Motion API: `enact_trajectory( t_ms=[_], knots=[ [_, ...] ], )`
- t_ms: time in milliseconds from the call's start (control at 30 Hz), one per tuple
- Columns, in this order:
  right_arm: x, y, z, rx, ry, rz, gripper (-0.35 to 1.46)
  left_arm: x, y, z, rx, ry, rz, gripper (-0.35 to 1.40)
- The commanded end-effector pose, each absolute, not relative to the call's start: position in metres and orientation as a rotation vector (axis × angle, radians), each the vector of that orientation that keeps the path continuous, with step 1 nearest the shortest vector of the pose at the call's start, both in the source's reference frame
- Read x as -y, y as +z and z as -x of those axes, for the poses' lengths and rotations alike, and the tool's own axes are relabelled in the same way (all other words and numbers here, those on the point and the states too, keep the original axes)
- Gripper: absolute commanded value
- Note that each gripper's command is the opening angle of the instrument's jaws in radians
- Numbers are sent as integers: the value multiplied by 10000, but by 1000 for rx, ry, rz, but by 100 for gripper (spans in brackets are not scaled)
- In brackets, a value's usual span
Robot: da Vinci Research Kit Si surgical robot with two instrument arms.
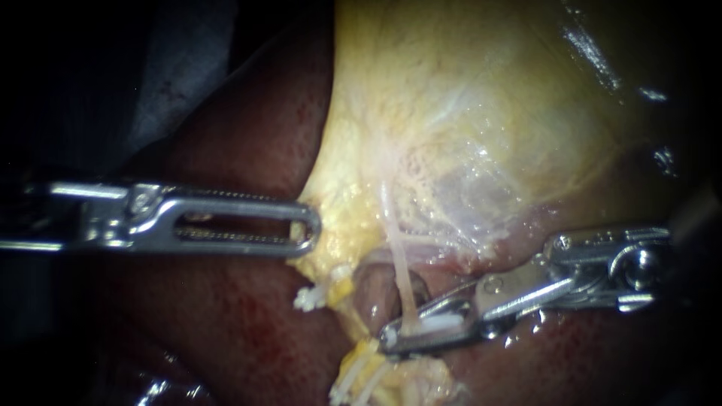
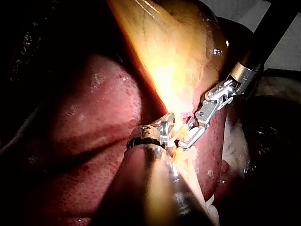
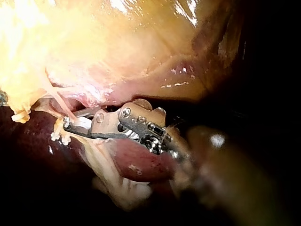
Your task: Going back first clip right tube
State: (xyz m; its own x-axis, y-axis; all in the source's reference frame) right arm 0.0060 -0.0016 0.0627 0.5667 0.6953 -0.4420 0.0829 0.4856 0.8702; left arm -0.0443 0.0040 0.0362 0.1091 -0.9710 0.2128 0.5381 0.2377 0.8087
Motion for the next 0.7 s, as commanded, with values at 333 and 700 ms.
enact_trajectory(
  t_ms=[333, 700],
  knots=[
    [17, 626, -61, -914, 442, -1015, -25, -40, 362, 443, 852, -1227, -636, -35],
    [21, 622, -61, -918, 443, -1013, 27, -40, 362, 443, 852, -1226, -636, -35]
  ],
)
